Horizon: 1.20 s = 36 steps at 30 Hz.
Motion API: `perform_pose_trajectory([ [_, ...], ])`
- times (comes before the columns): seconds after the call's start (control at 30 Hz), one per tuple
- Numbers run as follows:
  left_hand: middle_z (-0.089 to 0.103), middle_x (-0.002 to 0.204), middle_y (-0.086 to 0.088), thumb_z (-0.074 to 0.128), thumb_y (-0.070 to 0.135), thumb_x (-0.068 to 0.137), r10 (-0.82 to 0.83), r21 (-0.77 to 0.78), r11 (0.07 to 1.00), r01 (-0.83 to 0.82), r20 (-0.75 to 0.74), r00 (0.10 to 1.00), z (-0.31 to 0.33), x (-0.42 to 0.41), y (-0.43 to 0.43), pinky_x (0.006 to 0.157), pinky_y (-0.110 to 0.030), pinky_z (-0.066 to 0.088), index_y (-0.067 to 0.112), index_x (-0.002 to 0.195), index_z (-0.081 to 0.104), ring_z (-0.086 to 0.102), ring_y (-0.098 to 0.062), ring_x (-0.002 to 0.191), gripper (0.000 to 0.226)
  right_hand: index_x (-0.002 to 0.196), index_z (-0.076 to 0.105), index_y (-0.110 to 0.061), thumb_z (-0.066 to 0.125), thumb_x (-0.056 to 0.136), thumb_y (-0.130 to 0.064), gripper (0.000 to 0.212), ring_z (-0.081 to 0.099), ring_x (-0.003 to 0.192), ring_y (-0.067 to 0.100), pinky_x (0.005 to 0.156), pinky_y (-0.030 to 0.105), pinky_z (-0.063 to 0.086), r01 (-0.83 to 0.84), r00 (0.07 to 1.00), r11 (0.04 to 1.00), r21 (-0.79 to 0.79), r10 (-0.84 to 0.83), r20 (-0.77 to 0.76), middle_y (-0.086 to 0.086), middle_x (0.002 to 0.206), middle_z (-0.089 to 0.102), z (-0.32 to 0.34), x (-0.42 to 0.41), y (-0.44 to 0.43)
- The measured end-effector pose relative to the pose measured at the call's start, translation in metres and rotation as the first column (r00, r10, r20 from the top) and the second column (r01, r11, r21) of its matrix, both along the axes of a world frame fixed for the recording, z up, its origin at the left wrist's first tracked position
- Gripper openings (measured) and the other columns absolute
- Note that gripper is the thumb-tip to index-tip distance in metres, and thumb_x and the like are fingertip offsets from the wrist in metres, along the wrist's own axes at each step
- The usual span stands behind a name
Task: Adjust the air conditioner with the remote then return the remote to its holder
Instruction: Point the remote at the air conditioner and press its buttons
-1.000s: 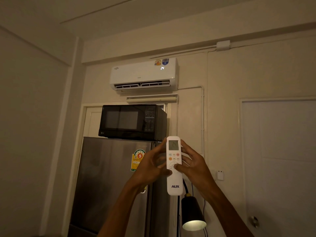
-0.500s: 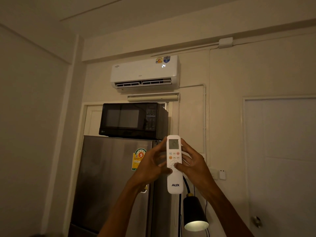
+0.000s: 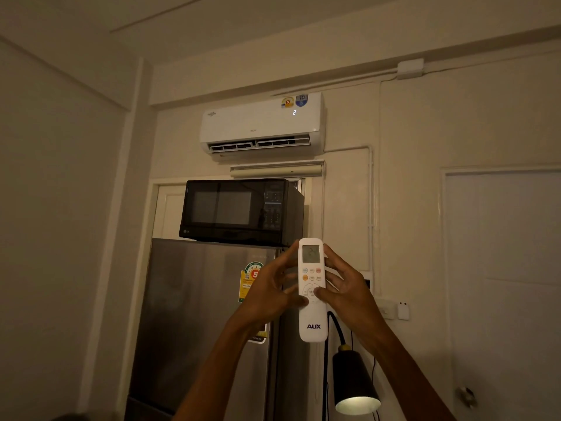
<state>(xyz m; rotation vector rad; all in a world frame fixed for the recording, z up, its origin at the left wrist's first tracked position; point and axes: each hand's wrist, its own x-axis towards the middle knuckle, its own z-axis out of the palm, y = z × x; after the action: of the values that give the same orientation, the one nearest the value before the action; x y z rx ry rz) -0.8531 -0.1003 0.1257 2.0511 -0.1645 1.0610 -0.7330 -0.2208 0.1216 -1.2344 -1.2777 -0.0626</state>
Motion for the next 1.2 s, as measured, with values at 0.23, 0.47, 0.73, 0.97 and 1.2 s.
perform_pose_trajectory([
  [0.23,0.053,0.118,0.021,0.069,-0.014,0.074,-0.014,0.012,1.000,0.014,-0.008,1.000,0.006,0.019,0.013,0.069,-0.012,0.056,0.044,0.129,0.030,0.059,0.017,0.100,0.089,0.137,0.034,-0.031,0.064,0.079,0.006,0.075,0.061,0.098,0.001,0.067,0.016,0.057,0.014,1.000,1.000,0.019,-0.014,0.003,-0.019,0.113,0.055,0.004,0.015,0.010],
  [0.47,0.056,0.125,0.014,0.070,-0.013,0.073,-0.041,0.032,0.999,0.042,-0.025,0.999,0.013,0.057,0.032,0.075,-0.019,0.058,0.043,0.132,0.033,0.060,0.003,0.112,0.089,0.138,0.033,-0.032,0.063,0.079,0.008,0.077,0.061,0.106,0.011,0.069,0.017,0.057,0.046,0.999,0.998,0.048,-0.047,0.002,-0.007,0.120,0.057,0.007,0.050,0.024],
  [0.73,0.055,0.134,0.002,0.071,-0.014,0.070,-0.072,-0.008,0.997,0.071,-0.050,0.996,0.008,0.140,0.051,0.092,-0.041,0.057,0.039,0.138,0.033,0.058,-0.017,0.121,0.094,0.132,0.035,-0.038,0.063,0.079,0.009,0.076,0.061,0.107,0.009,0.070,0.019,0.057,0.034,0.999,0.998,0.056,-0.032,-0.024,-0.005,0.125,0.056,0.001,0.132,0.041],
  [0.97,0.054,0.134,0.002,0.071,-0.014,0.070,-0.075,-0.074,0.995,0.070,-0.072,0.995,0.010,0.253,0.054,0.083,-0.022,0.058,0.032,0.145,0.029,0.057,-0.014,0.121,0.097,0.132,0.035,-0.035,0.064,0.079,0.008,0.074,0.061,0.107,0.008,0.068,0.018,0.057,0.059,0.998,0.997,0.048,-0.058,-0.016,-0.002,0.127,0.055,0.006,0.245,0.047],
  [1.2,0.051,0.133,0.007,0.071,-0.013,0.071,-0.097,-0.095,0.991,0.091,-0.061,0.993,0.004,0.378,0.054,0.079,-0.018,0.058,0.036,0.144,0.028,0.059,-0.011,0.115,0.098,0.140,0.034,-0.027,0.064,0.079,0.007,0.076,0.063,0.105,0.007,0.073,0.022,0.058,0.106,0.994,0.994,0.015,-0.106,-0.016,0.002,0.130,0.057,0.000,0.370,0.048],
])
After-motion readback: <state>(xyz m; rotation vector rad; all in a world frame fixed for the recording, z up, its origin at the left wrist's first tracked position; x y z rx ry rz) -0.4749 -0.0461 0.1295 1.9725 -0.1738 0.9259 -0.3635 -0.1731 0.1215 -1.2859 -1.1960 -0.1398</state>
